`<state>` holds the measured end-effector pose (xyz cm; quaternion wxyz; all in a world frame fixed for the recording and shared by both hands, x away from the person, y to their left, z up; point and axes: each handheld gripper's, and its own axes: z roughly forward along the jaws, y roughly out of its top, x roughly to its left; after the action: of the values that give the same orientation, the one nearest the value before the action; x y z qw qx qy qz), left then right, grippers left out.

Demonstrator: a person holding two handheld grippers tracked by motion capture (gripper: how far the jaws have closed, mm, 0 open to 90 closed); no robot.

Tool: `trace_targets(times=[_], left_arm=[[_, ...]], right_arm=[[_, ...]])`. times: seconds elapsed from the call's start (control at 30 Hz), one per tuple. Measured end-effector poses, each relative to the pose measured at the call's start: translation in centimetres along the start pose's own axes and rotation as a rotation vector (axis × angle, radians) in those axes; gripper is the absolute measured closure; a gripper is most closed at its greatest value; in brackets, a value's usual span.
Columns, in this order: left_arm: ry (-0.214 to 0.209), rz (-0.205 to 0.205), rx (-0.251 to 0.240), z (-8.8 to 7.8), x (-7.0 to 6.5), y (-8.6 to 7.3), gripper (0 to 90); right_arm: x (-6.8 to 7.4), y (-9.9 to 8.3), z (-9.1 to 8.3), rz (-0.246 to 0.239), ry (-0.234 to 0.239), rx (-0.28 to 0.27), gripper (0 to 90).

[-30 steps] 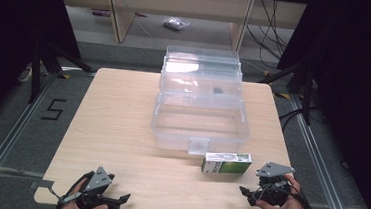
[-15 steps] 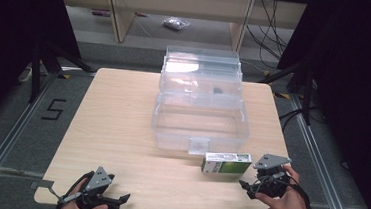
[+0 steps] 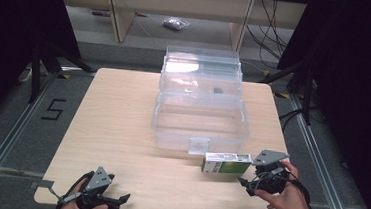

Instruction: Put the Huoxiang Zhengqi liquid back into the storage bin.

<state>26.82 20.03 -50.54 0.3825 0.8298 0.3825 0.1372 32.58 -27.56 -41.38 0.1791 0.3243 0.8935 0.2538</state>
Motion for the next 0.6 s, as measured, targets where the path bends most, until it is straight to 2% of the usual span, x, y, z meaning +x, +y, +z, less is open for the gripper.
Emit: trace_targets(times=[0.03,0.1,0.17,0.33,0.37,0.43,0.57,0.6], left_arm=[[0.000,0.011,0.004,0.0,0.1,0.0,14.8],[0.008,0.006,-0.006,0.0,0.0,0.0,14.8],[0.007,0.008,-0.003,0.0,0.0,0.0,14.8],[0.006,0.000,-0.003,0.0,0.0,0.0,14.8],[0.006,0.011,-0.002,0.0,0.1,0.0,14.8],[0.006,-0.001,-0.012,0.1,0.0,0.0,14.8],[0.005,0.011,-0.006,0.0,0.0,0.0,14.8],[0.007,0.011,-0.002,0.0,0.0,0.0,14.8]], right_arm=[[0.0,0.2,-0.1,0.003,-0.003,0.003,20.3],[0.1,0.4,-0.2,0.010,0.007,-0.004,20.3],[-0.1,0.6,-0.3,-0.009,0.002,0.009,20.3],[0.0,1.3,-0.5,-0.017,0.005,0.017,20.3],[0.0,1.4,-0.5,-0.033,0.004,0.004,20.3],[0.0,1.9,-0.5,-0.044,0.003,0.003,20.3],[0.0,2.9,-0.5,-0.082,0.016,0.012,20.6],[0.0,3.1,-0.5,-0.074,0.019,0.026,20.7]])
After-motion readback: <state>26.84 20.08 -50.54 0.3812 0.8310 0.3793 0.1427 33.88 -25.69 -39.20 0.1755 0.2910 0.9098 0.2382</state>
